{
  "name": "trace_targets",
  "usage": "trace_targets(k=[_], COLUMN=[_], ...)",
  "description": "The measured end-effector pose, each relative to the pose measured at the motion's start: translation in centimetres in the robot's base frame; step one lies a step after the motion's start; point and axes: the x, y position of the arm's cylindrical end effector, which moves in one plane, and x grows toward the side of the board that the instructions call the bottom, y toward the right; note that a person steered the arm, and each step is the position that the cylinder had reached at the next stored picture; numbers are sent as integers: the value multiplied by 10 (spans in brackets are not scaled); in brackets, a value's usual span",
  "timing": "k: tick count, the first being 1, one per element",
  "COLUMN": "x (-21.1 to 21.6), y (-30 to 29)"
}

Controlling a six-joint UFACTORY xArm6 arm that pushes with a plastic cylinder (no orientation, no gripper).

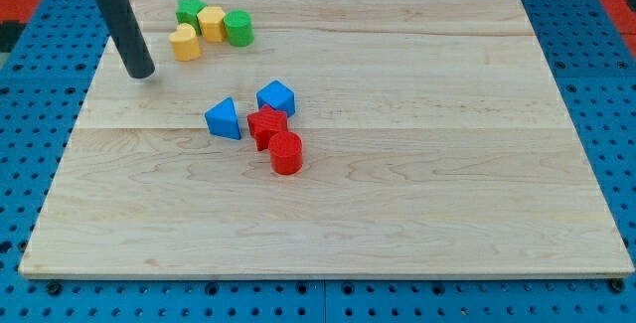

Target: Move yourself to the top left corner of the board

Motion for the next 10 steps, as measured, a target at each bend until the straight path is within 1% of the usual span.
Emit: trace_targets(k=[3, 5, 6, 10], x=[-17, -80, -101, -115], y=[-4, -14, -30, -30])
